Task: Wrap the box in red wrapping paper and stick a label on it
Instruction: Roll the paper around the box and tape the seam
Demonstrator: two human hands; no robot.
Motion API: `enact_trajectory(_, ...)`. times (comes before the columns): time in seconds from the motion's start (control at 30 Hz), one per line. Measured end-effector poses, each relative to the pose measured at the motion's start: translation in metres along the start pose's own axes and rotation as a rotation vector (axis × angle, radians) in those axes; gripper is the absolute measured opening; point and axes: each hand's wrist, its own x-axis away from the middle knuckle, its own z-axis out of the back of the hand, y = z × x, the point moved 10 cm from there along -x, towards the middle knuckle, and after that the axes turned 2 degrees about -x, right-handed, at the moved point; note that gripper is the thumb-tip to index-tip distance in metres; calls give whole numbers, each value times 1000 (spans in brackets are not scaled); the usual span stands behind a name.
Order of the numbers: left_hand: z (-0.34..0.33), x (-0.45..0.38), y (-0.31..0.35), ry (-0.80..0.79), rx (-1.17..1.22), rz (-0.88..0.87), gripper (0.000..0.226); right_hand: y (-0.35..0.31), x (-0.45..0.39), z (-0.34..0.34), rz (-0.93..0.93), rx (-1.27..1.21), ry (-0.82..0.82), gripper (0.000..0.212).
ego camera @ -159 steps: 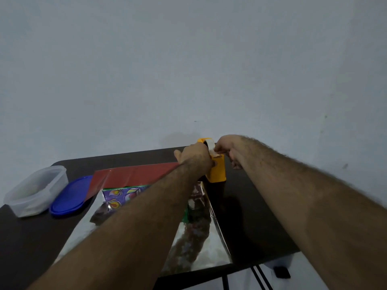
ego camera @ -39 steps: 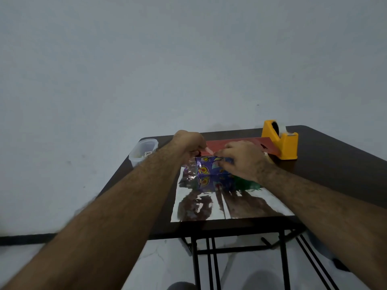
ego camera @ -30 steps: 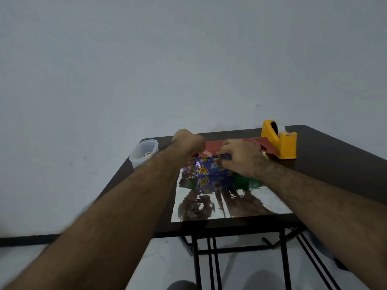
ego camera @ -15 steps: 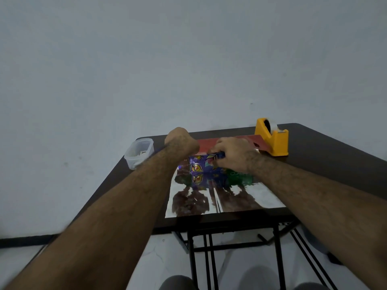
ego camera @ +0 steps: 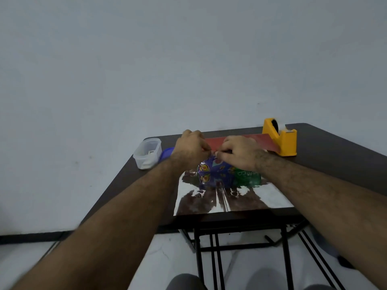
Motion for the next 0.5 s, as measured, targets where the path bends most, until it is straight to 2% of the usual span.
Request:
enact_trajectory(0.23, 1, 15, -32, -1, -54, 19, 15, 0, -10, 2, -24, 27, -18, 33)
enact_trajectory(0.37, 1, 17, -30, 34, 14, 70, 12, -12, -21, 15, -39, 70, 138, 40)
enact_trajectory(0.43, 2, 15, -29, 29, 38, 91, 10, -23, -23, 16, 3, 48, 225, 32)
enact_trajectory(0.5, 2, 13, -32, 25, 35, 93, 9, -31, -23, 5, 48, -7, 194, 23)
